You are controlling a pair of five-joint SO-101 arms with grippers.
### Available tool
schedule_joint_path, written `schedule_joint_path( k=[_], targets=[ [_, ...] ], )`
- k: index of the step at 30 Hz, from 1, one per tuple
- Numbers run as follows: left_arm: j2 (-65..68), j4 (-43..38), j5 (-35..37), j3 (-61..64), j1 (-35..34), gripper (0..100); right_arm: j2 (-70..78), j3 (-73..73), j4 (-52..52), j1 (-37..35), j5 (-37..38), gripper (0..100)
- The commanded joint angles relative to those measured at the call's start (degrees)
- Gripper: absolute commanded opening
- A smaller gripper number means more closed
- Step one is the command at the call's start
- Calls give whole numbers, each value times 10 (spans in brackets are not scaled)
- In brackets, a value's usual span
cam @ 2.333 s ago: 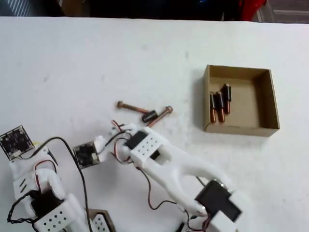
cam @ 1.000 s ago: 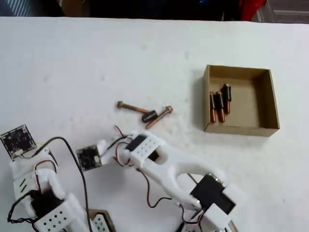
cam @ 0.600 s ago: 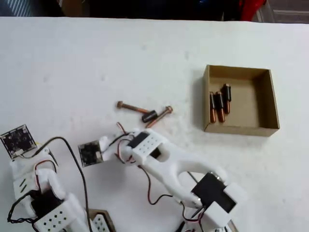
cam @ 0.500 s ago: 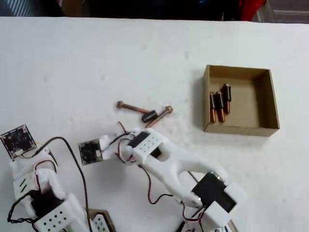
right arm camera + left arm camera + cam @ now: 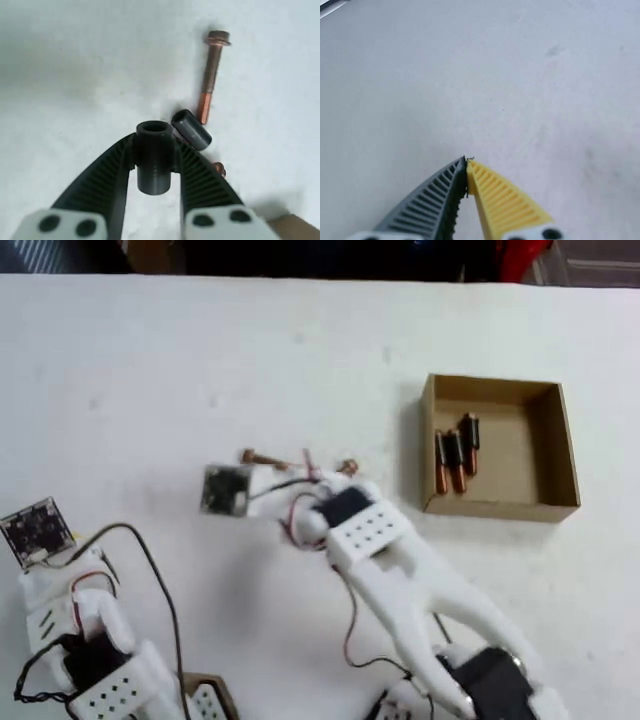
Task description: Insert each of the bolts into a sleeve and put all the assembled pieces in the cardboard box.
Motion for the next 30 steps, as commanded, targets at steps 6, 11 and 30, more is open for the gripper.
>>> schedule_joint_path(
  k=[6,11,30],
  targets=[
    [-3,-14,-7,-11,14,22,-73,-13,58,64,-30,17],
    [-3,-14,-7,-11,14,22,-73,-11,60,106,-107,17],
    [-3,-11,-7,-10,14,22,21,-31,109,129,-273,17]
  ],
)
